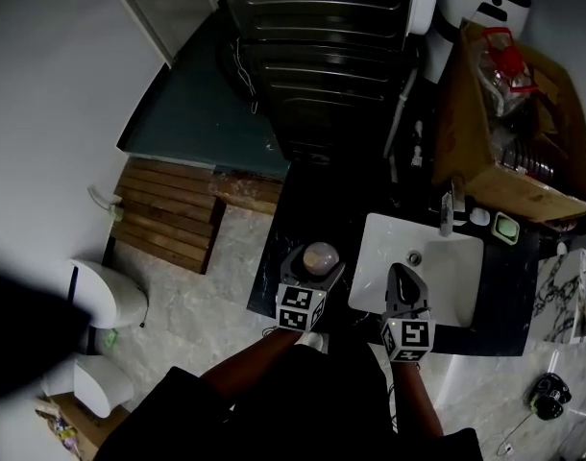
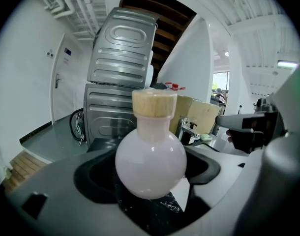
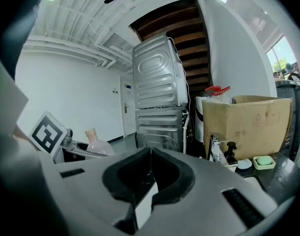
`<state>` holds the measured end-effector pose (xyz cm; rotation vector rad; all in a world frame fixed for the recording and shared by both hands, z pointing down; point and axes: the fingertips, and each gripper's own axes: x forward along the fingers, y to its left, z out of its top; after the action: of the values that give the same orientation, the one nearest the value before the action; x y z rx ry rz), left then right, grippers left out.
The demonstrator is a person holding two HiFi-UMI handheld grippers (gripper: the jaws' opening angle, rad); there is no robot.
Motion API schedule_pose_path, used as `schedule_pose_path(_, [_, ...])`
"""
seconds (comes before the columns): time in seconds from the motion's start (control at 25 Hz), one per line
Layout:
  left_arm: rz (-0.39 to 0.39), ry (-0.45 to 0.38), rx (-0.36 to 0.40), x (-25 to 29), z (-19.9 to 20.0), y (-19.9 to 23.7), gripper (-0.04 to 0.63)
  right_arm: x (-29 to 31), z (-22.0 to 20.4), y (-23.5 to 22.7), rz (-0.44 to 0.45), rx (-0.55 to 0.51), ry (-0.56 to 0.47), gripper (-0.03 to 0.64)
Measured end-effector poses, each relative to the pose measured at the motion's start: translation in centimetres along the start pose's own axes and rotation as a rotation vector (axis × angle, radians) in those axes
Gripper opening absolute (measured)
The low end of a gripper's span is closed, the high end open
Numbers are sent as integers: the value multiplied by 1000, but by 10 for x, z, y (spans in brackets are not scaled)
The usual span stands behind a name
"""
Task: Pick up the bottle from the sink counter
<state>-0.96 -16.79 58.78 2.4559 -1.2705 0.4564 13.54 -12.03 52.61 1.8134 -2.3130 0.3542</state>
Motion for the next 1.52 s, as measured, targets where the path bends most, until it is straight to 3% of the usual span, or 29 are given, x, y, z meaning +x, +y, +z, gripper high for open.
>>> schedule_pose_path(0.2, [-28, -68, 2, -22, 24, -15, 390, -13, -6, 14, -6, -14, 16, 40])
schedule_pose_path(0.48, [-43, -138, 72, -48, 51, -30, 390, -30, 13, 24, -36, -34, -22, 40])
schedule_pose_path(0.92, [-25, -156, 69, -77, 54, -25, 390, -51, 39, 28, -99, -56, -107, 39])
schedule_pose_path(1.52, [-16, -163, 78, -101, 42, -15, 390, -64, 28, 46, -151, -80, -81, 38])
